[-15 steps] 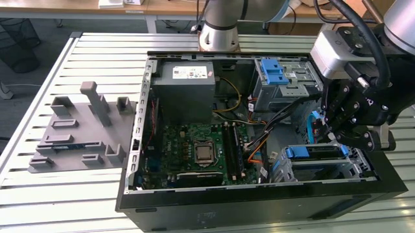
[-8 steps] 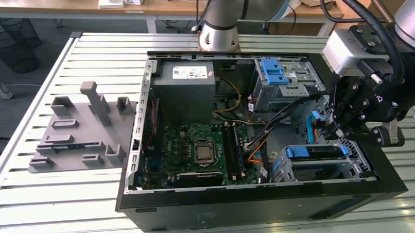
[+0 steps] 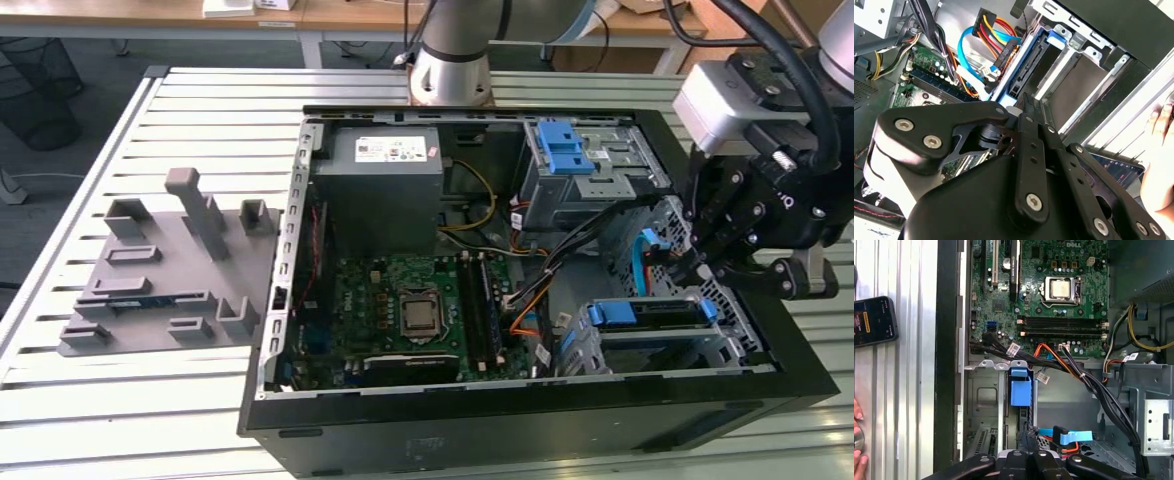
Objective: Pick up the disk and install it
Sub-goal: 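Insert the first disk wire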
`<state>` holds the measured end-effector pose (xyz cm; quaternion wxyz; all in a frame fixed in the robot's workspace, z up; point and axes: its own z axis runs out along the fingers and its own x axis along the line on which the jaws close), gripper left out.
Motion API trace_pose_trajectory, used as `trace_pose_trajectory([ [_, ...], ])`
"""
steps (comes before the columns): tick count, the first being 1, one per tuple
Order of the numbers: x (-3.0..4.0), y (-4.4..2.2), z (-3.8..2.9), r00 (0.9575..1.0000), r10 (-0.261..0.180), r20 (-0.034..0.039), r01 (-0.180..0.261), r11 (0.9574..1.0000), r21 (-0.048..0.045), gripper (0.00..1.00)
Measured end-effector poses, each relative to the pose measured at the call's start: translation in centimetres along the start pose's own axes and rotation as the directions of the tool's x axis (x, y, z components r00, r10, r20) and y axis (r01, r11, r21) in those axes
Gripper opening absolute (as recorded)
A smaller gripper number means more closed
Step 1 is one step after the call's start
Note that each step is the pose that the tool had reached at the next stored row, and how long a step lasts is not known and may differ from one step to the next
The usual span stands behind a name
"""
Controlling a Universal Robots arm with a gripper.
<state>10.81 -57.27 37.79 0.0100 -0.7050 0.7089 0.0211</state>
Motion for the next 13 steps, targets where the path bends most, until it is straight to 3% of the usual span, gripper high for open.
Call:
trace_pose_trajectory([
  [8, -0.03, -0.04, 0.06, 1.0, 0.0, 0.0004, 0.0, 1.0, 0.0002, 0.11],
  [13, -0.48, -0.04, 0.16, 1.0, 0.0, 0.0, 0.0, 1.0, 0.0011, 0.11],
])
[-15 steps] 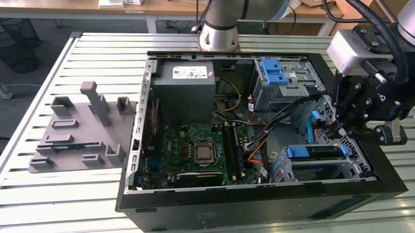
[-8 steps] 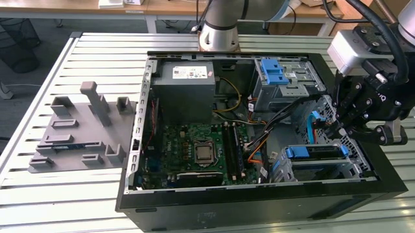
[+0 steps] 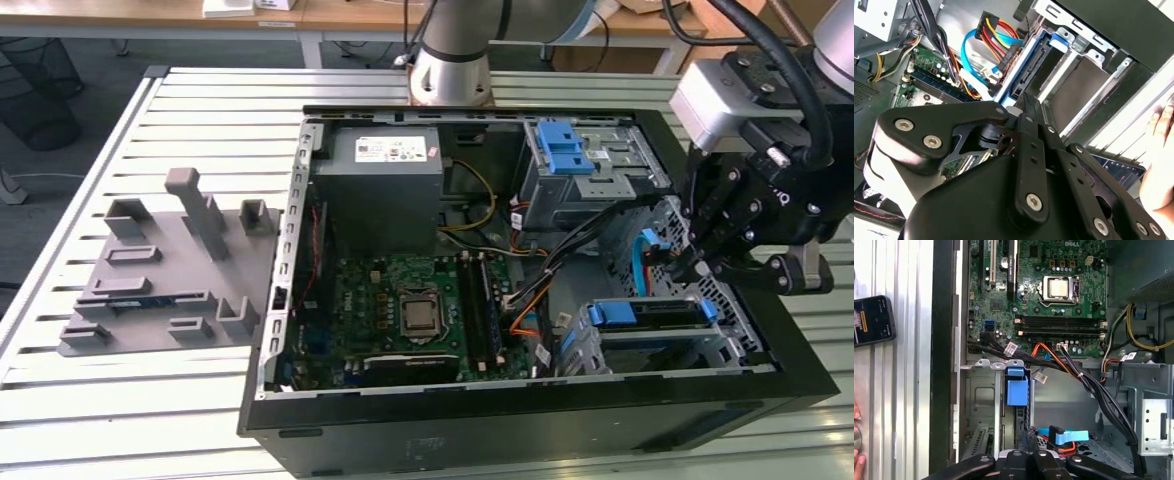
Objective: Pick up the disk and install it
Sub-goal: 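Insert the first disk wire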
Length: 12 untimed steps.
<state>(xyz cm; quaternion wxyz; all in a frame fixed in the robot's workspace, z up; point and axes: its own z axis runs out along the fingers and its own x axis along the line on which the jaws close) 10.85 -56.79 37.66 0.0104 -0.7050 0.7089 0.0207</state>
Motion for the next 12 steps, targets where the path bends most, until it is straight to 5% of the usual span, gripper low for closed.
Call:
trace_pose_trajectory([
  [12, -0.81, -0.48, 0.45, 1.0, 0.0, 0.0002, 0.0, 1.0, 0.0051, 0.11],
])
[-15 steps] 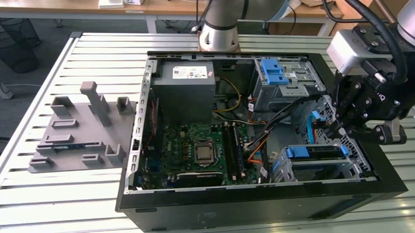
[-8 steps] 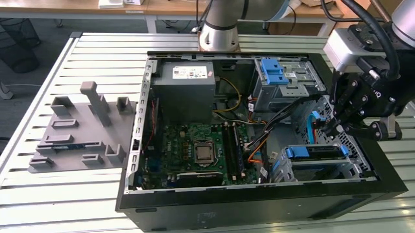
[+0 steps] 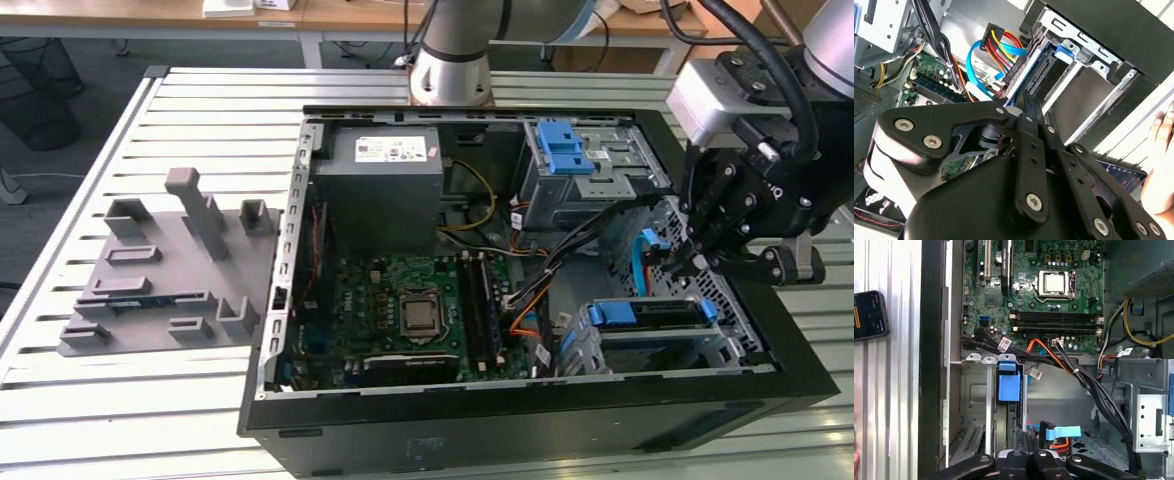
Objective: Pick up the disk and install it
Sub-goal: 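Insert the first disk wire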
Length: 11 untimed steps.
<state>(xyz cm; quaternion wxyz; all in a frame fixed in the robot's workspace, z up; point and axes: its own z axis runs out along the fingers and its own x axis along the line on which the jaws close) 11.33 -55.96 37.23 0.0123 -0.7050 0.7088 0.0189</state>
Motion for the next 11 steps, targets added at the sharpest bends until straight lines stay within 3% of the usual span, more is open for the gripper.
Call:
trace_pose_trajectory([
  [11, -0.4, -0.34, 0.13, 1.0, 0.0, -0.0001, 0.0, 1.0, 0.0002, 0.11],
])
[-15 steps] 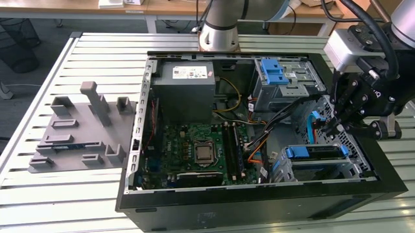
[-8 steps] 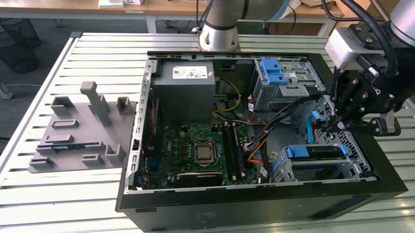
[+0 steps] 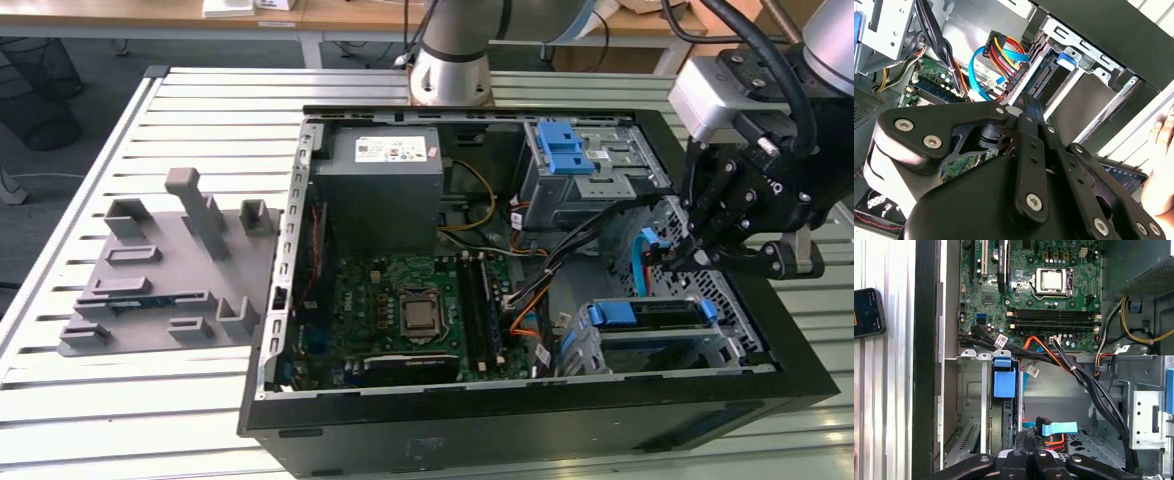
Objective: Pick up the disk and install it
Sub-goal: 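Insert the first disk wire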
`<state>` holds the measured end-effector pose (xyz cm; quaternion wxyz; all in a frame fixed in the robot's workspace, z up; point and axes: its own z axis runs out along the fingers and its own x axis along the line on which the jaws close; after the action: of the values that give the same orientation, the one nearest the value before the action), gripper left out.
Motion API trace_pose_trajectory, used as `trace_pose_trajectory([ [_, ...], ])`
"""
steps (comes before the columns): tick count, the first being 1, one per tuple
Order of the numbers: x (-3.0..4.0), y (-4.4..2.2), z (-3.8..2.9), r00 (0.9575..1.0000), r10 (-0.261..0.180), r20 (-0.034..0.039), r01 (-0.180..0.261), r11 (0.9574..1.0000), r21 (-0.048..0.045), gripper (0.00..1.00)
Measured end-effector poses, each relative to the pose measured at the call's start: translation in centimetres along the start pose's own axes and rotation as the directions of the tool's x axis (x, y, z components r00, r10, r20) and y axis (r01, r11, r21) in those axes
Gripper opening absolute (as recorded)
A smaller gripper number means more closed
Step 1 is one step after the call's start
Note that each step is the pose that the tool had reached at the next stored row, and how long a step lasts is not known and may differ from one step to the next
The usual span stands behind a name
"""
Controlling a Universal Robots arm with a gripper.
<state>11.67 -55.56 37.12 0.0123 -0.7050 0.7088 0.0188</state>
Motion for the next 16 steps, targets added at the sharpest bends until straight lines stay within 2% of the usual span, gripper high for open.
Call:
trace_pose_trajectory([
  [7, 0.0, 0.09, 0.01, 1.0, -0.001, 0.0001, 0.001, 0.9999, 0.0102, 0.11],
  [14, -0.02, 0.1, 0.01, 1.0, 0.0, 0.0002, 0.0, 0.9999, 0.0104, 0.11],
  [16, -0.24, 0.1, 0.05, 1.0, 0.0, 0.0001, 0.0, 0.9999, 0.0104, 0.11],
])
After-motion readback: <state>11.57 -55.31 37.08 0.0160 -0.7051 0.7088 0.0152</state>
